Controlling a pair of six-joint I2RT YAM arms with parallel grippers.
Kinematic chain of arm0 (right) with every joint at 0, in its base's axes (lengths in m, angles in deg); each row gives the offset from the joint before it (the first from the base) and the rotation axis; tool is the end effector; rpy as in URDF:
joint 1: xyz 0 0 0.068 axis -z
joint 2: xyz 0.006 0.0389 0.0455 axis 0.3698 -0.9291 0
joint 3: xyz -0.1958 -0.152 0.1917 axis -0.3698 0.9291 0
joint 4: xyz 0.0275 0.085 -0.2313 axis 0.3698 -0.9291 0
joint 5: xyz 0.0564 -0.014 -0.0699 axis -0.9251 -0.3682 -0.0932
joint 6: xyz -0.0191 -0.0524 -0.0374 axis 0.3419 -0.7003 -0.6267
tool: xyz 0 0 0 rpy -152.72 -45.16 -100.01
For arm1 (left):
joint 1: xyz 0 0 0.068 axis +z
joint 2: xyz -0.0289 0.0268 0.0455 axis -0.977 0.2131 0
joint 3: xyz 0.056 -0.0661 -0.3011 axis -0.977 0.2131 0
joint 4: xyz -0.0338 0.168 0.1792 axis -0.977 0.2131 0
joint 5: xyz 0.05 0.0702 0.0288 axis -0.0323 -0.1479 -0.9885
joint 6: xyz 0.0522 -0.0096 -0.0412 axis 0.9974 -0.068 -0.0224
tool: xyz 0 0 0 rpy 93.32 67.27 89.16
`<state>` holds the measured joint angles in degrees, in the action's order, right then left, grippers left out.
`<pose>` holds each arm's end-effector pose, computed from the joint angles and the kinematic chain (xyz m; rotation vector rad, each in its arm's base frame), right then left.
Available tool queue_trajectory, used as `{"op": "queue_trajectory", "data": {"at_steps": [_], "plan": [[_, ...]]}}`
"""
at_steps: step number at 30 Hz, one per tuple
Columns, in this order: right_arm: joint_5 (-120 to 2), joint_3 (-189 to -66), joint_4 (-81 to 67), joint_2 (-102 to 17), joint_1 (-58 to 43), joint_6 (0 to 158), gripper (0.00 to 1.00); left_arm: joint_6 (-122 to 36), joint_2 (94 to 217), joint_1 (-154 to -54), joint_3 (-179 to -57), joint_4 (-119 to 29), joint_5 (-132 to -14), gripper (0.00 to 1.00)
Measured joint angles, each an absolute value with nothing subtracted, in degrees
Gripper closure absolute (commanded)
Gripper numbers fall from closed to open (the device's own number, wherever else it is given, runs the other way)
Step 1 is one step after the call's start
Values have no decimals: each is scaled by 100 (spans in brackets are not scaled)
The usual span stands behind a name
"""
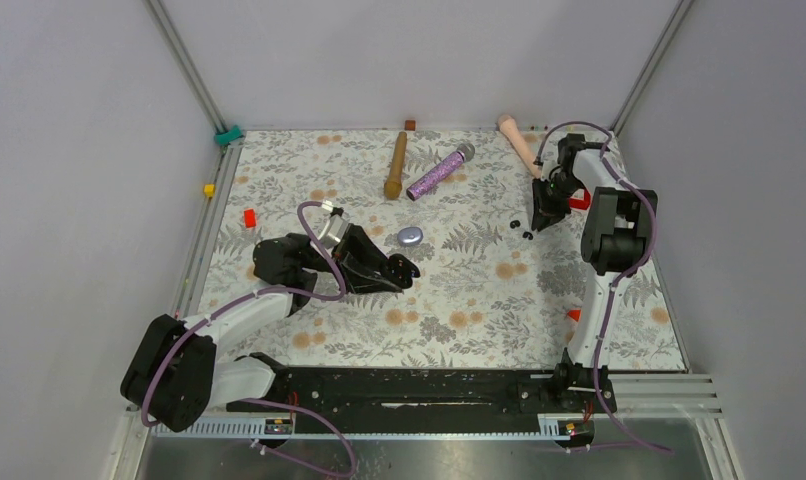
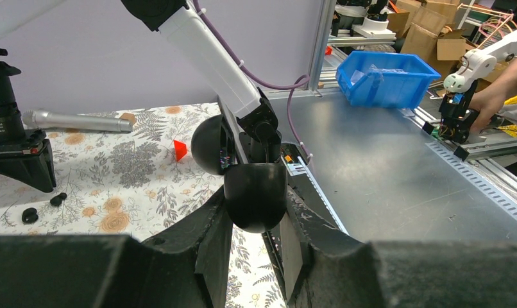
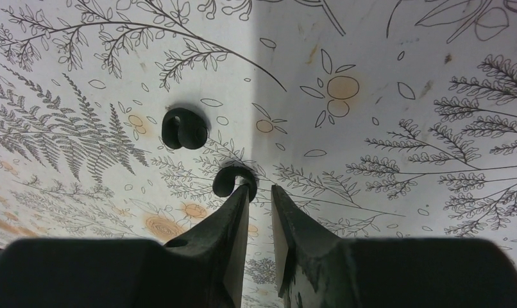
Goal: Insert the wireless bluetooth earbuds into the charging case
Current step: Pick up the earbud from the center of the board.
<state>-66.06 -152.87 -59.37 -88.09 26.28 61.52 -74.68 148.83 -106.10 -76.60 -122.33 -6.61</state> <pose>0.4603 -0.0228 0.1874 -0.1947 2.8951 0.3437 0.1459 -0.1377 0.3618 1.2591 0.9841 -1.5574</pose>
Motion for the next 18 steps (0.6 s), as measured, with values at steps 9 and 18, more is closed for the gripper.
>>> {"op": "queue_trajectory", "data": {"at_steps": [9,18], "plan": [[-6661,-15267,-5939,-8997,2613,6327,73,-7468,14883,-10610,-7660,-12235,-641,100],[-6663,-15250,-5941,-9015,2503,6366,73,-7468,14883,-10610,-7660,-12235,-622,100]]}}
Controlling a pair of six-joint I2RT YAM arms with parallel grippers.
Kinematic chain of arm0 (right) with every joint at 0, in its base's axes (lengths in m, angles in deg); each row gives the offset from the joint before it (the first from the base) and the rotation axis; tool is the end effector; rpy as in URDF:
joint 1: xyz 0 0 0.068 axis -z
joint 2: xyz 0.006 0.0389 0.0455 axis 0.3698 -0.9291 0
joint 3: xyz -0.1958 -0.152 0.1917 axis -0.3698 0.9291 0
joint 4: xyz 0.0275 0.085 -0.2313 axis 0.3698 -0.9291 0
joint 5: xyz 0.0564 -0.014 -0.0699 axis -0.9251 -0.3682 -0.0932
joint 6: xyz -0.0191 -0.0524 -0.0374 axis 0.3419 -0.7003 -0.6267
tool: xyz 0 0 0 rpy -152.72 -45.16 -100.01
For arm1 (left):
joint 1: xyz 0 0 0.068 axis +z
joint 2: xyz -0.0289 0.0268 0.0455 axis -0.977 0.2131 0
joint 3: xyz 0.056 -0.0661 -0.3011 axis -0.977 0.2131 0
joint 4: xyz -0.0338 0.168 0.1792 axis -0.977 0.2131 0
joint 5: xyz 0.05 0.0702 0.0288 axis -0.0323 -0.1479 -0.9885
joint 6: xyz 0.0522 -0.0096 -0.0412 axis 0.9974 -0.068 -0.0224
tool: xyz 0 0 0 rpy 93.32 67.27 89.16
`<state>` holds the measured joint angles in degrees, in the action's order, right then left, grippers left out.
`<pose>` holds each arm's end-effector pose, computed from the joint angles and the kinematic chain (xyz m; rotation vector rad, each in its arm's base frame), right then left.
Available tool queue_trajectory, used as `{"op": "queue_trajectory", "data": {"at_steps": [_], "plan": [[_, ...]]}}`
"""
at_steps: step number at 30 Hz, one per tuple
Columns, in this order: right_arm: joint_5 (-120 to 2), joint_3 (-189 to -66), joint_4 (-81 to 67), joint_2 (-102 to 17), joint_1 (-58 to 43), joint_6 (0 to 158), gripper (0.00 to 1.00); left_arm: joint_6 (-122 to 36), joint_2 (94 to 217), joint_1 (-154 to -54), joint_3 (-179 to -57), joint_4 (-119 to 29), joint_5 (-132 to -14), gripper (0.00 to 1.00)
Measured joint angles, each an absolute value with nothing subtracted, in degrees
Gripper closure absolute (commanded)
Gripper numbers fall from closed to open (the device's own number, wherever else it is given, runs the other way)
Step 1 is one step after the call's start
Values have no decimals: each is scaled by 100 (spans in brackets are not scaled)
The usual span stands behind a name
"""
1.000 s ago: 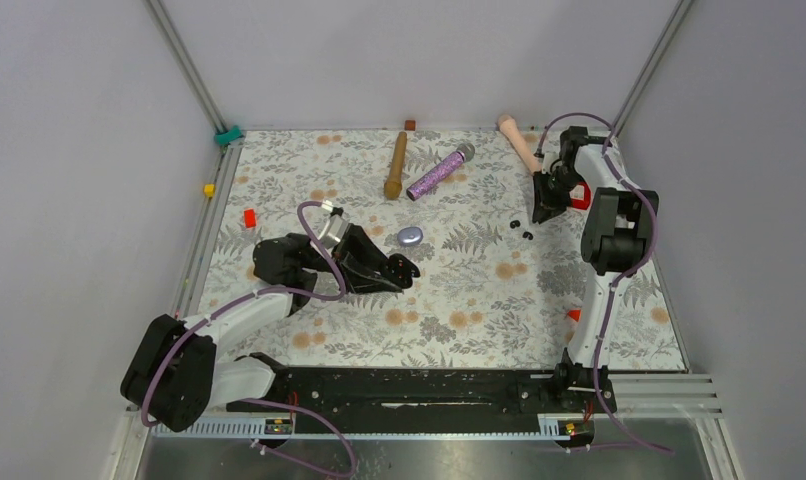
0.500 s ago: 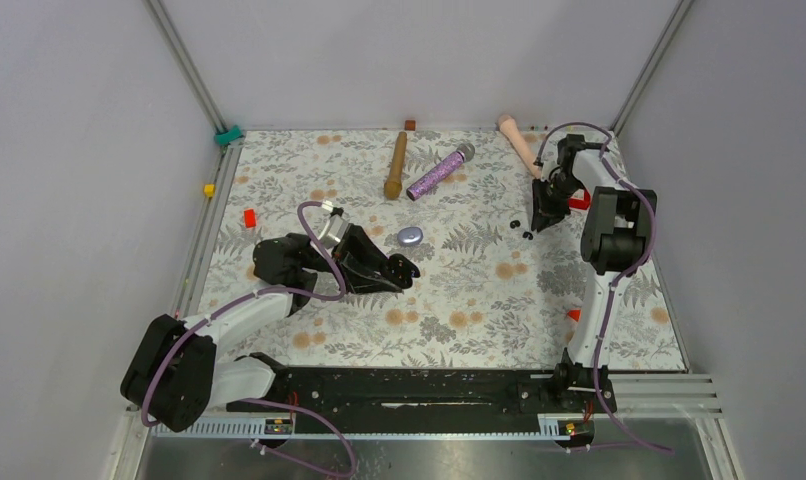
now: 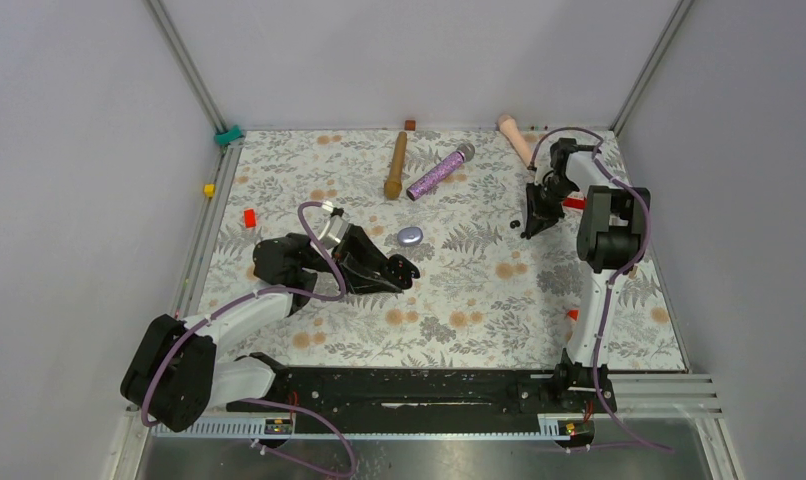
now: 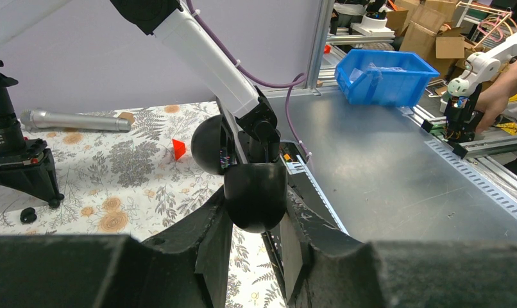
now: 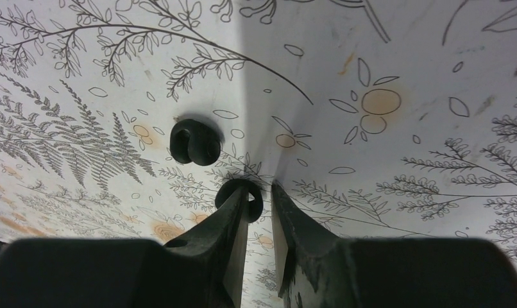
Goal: Insert the wireless bluetooth earbuds into the charging case
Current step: Pick up the earbud from the center of the board.
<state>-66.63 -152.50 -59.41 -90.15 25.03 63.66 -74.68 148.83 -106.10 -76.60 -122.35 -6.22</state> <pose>0.4618 -0.0123 0.1700 -0.1675 2.9414 0.3800 0.1456 -0.1376 0.3616 1.2668 0.9834 -1.5582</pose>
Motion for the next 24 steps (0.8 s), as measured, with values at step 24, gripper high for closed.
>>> {"op": "queue_trajectory", "data": {"at_steps": [24], "plan": [[-6696,-14002,-5441,-8217,2355,6038,79,-7466,14883,-10610,-7660,-12235,-611,100]]}}
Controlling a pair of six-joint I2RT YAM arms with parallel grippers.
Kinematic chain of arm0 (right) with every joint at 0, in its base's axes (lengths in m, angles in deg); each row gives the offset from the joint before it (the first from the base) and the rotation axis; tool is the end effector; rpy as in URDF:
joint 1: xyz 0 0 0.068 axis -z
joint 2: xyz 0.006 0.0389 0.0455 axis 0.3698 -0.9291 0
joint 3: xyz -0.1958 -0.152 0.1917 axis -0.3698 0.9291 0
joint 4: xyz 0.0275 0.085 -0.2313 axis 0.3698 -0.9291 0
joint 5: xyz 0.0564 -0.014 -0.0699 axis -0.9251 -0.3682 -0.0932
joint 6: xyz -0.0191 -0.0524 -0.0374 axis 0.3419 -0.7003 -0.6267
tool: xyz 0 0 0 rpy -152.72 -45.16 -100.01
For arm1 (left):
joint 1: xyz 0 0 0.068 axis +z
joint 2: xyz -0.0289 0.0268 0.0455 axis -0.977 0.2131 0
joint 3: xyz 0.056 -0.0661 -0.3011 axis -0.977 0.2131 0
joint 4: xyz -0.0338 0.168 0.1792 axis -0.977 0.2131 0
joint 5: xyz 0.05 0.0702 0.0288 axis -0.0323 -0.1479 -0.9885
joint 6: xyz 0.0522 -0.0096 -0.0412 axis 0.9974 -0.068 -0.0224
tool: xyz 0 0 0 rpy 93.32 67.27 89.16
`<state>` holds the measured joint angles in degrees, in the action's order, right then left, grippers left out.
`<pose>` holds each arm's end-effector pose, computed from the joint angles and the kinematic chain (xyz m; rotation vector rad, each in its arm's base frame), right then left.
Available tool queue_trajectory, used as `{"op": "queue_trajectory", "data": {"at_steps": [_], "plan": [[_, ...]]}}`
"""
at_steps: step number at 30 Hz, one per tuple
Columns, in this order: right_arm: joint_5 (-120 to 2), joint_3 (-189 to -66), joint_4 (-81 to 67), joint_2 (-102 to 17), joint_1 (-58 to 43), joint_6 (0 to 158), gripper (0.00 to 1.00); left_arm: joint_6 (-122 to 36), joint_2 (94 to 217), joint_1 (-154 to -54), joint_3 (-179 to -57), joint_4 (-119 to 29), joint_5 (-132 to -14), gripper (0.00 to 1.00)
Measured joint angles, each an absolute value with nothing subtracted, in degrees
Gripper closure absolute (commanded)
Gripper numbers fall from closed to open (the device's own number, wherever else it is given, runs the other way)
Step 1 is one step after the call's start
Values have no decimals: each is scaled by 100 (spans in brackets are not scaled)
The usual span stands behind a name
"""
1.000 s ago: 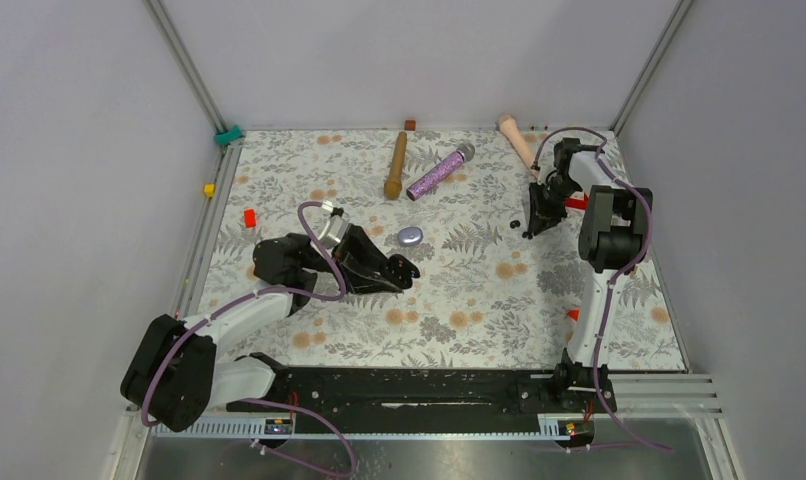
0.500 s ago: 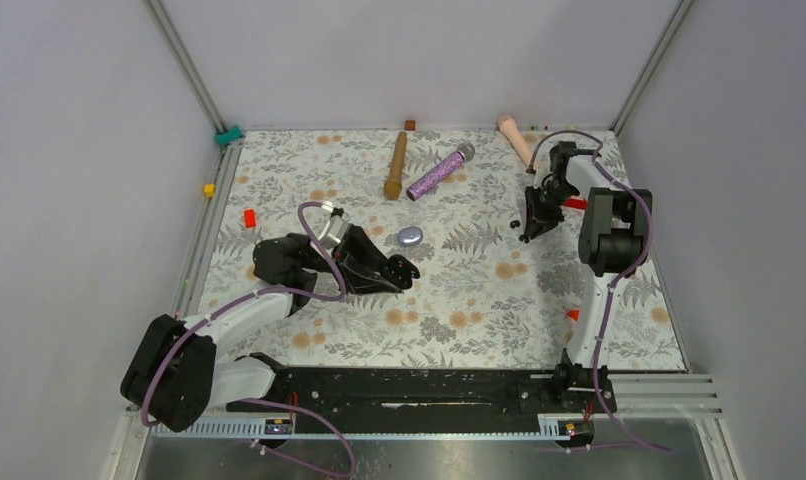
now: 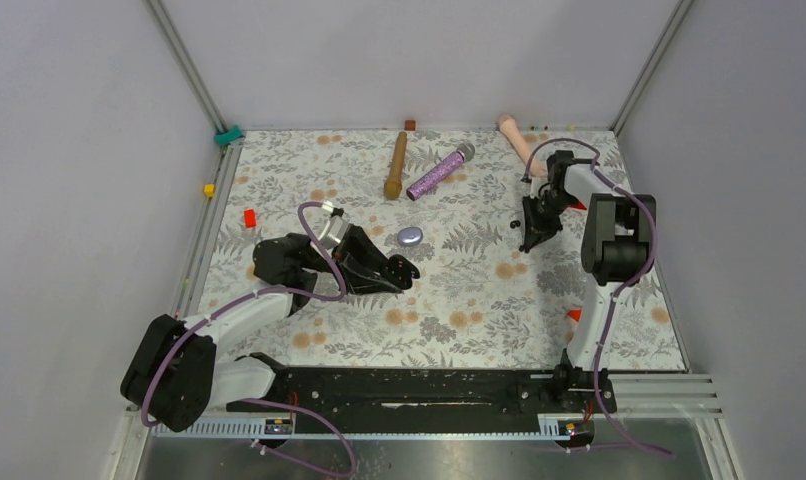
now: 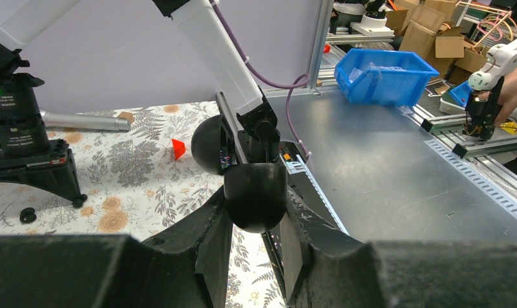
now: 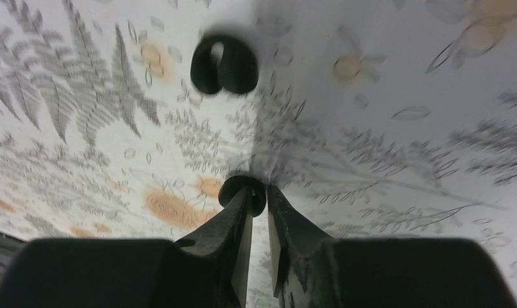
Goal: Insert the wireless bluetooth earbuds into the charging case
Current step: Pick up the earbud from the center of the board.
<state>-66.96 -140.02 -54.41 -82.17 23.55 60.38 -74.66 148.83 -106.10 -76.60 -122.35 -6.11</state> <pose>0.4231 0.0012 0.1767 -0.2906 2.9182 0.3813 0.1455 -0.1376 0.3615 1.2690 0.9831 -1.5582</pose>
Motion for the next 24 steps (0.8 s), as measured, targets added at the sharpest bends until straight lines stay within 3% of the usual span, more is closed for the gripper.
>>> {"op": "queue_trajectory", "data": {"at_steps": [17,24], "plan": [[-6864,-13075,-5639,-7424,1511,5938,88,-7466,14885,-10610,-7660,-12233,-600,100],[-7063,-12957,-5552,-6938,1511,5872,84,-7466,14905,-10610,-7660,-12235,-600,100]]}}
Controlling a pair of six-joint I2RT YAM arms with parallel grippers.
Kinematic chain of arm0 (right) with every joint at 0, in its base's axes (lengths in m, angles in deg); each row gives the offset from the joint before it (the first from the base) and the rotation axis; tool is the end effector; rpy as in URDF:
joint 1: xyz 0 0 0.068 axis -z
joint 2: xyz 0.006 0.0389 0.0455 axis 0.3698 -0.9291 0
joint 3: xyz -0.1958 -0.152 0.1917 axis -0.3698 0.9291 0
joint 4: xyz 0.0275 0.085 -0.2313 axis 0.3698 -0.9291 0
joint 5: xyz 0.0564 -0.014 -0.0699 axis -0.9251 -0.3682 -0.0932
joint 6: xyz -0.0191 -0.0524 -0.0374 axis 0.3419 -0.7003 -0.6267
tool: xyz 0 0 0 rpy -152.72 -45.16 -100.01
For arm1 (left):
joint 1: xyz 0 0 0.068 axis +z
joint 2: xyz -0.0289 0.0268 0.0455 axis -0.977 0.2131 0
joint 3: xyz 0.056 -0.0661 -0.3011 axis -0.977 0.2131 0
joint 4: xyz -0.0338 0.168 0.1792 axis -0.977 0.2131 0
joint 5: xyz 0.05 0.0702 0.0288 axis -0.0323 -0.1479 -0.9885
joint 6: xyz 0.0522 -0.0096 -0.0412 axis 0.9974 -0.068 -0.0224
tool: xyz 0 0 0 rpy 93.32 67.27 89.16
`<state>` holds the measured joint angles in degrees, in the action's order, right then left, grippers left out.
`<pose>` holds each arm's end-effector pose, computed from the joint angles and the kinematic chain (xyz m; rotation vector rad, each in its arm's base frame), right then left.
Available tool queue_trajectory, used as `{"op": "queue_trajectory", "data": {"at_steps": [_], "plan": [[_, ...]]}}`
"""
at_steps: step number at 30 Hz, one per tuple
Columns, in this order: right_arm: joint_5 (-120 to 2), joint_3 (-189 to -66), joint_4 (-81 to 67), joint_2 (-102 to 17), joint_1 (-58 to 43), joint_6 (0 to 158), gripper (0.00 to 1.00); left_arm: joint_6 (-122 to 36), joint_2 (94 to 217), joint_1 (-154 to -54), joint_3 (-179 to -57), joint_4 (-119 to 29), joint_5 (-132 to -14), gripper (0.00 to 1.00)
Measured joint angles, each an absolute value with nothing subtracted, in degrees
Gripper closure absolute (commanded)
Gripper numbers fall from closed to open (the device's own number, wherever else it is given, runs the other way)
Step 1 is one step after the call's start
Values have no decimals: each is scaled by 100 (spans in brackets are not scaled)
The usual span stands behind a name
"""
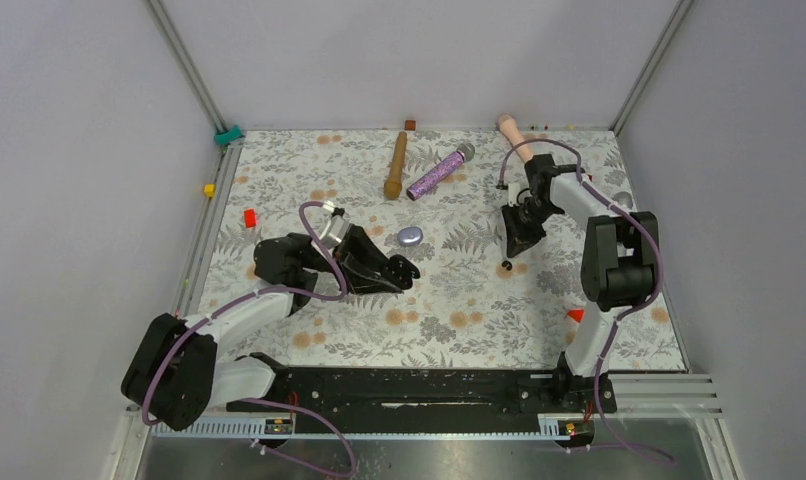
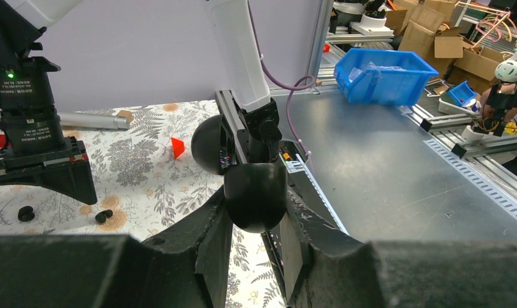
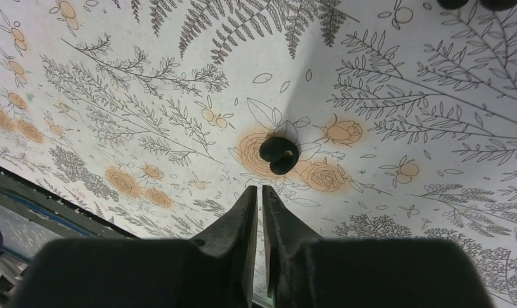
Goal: Insert the wireless bluetooth earbuds into the charging case
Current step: Pick up the earbud from the center of the board.
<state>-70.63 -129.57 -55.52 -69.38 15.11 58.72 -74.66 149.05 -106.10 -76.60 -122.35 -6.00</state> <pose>0.3617 0.0600 0.2158 -0.5543 2.8549 0.4867 0.1462 -0.1380 0.3608 1.2702 0.9867 -1.5606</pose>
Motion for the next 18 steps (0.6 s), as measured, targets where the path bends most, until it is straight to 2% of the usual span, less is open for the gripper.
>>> {"op": "queue_trajectory", "data": {"at_steps": [7,18], "plan": [[-6978,-13311,-5600,-7078,1511,5229,76,-7466,14934,-10610,-7660,-12233,-600,100],[-6598,-13530,-5688,-7489,1465,4314,70,-7466,14984,-10610,-7660,-12235,-600,100]]}}
